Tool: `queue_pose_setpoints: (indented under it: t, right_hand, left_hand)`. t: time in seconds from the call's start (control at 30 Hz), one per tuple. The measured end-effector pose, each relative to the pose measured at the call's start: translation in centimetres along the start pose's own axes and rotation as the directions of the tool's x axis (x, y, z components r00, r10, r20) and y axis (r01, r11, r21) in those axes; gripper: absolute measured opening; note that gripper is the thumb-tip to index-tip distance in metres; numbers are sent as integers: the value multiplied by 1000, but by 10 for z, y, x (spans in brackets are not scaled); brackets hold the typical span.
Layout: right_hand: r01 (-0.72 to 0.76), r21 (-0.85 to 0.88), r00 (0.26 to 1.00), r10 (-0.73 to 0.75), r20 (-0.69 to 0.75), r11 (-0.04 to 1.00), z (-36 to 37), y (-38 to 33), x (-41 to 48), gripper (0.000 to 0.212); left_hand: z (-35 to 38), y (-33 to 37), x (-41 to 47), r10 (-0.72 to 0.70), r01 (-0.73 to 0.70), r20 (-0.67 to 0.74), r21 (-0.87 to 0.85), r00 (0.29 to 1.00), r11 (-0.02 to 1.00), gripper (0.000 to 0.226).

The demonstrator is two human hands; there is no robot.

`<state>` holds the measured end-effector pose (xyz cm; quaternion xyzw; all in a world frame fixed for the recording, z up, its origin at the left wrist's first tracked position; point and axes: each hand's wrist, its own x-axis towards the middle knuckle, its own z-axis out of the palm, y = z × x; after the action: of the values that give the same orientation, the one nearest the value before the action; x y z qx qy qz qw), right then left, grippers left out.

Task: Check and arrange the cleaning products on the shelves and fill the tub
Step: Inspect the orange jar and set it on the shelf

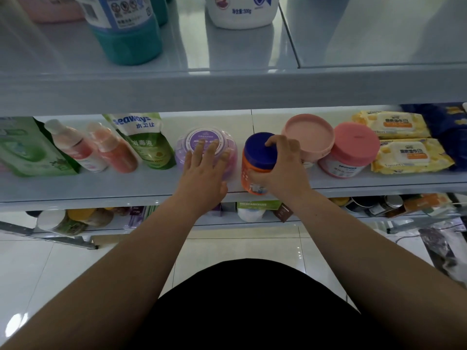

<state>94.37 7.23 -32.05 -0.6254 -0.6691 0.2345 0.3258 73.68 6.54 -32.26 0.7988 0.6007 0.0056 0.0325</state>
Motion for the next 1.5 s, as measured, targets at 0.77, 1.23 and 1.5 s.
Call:
queue_pose_setpoints:
  t: [0.77,1.23,1.5]
  right_hand:
    - [-1,-511,994,59,97,860,28,-27,25,64]
    - [173,-493,975,-78,209,853,-20,24,-22,80]
    - [211,-467,973,-139,183,859,-80,92,-27,67]
  left_hand:
    - [4,-25,2,22,-23,159,4,987,1000,84]
    - [28,45,-19,258,-259,-17,-64,966,964,75]
    - [19,126,21,267,-278,-94,-136,959,951,64]
